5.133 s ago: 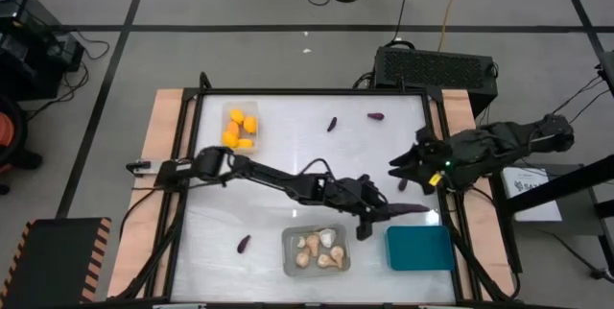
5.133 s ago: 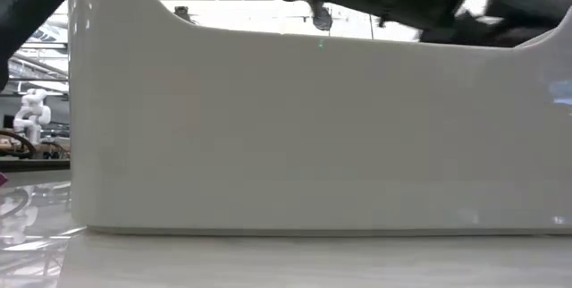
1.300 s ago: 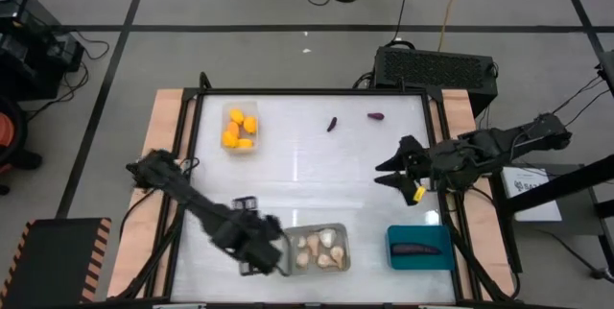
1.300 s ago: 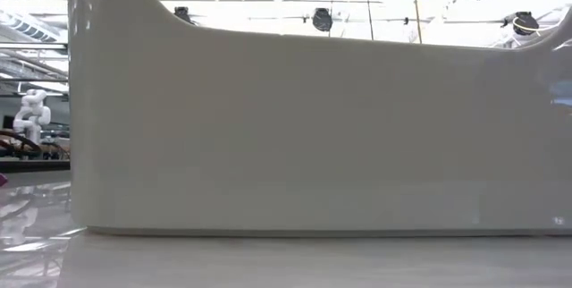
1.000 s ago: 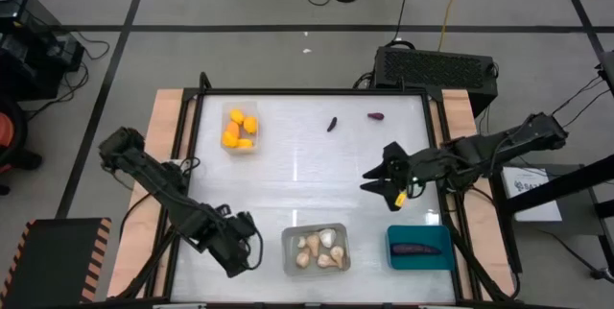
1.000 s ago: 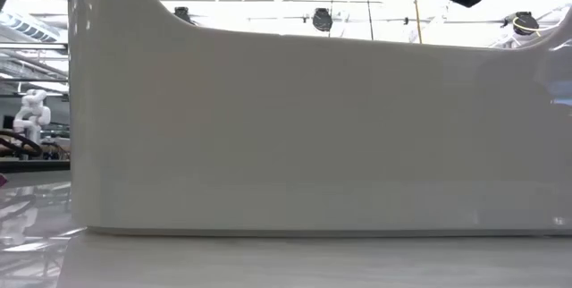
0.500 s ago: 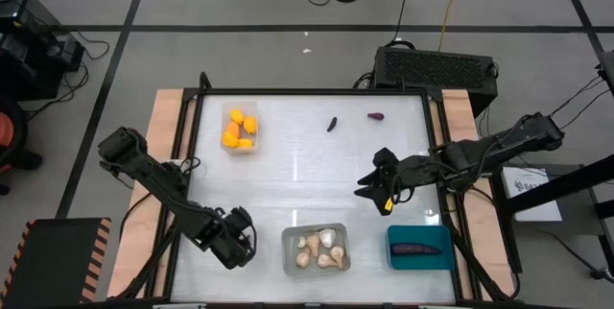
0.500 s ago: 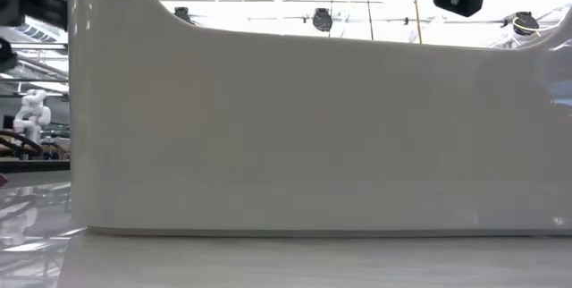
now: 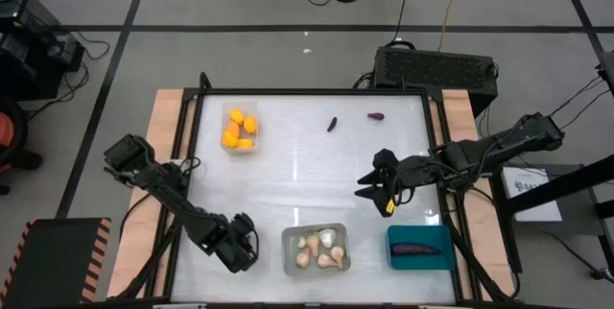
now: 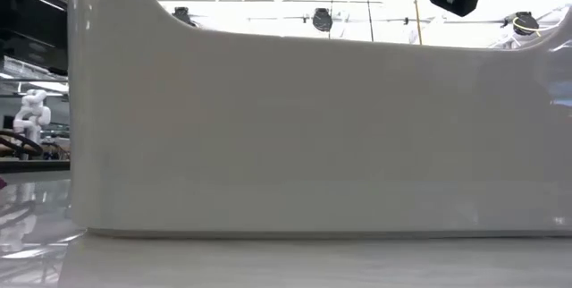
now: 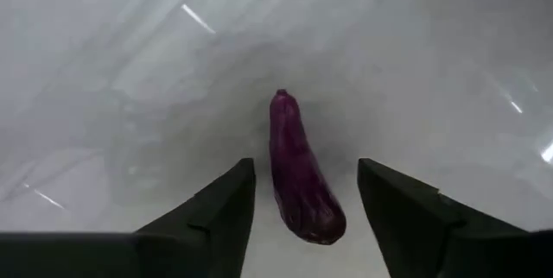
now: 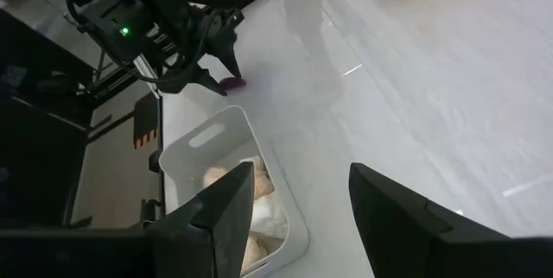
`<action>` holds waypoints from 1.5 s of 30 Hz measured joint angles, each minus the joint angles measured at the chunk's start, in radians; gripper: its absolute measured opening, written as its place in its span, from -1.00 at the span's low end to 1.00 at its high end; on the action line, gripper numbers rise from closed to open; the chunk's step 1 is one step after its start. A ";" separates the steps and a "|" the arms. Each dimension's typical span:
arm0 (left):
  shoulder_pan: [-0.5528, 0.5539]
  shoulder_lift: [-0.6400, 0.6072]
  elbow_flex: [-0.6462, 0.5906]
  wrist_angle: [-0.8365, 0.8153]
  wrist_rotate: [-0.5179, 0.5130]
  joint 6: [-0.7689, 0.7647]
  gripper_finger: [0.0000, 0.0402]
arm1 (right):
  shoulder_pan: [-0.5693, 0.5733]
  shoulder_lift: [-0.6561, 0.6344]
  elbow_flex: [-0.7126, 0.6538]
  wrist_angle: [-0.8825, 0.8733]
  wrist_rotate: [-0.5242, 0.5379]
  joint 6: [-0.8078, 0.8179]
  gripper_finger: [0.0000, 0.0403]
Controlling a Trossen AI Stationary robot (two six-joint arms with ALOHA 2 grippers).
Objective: Sort produce into baskets
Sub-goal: Put the eggplant into the blue bin
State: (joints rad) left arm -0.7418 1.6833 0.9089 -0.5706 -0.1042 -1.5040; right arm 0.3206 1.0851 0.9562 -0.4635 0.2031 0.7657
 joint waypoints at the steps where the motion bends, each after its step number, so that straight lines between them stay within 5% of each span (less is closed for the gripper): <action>1: 0.000 0.007 0.000 0.006 0.001 0.000 0.00 | 0.000 0.000 0.000 -0.002 0.000 -0.005 -0.09; 15: 0.003 0.005 0.020 0.018 0.000 0.002 -0.75 | 0.000 0.000 0.000 -0.008 0.000 -0.030 -0.09; 29: 0.103 -0.114 0.131 0.029 -0.024 0.217 -0.74 | 0.000 0.000 0.000 -0.026 -0.065 -0.016 -0.09; 36: 0.218 -0.108 0.177 0.367 -0.162 0.488 -0.74 | 0.002 0.000 0.000 -0.075 -0.083 0.039 -0.09; 45: 0.406 0.049 0.226 0.821 -0.110 0.705 -0.74 | 0.002 -0.057 0.000 -0.297 -0.182 0.152 -0.09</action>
State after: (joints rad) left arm -0.3360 1.7325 1.1352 0.2501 -0.2140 -0.7993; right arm 0.3230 1.0283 0.9558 -0.7601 0.0208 0.9180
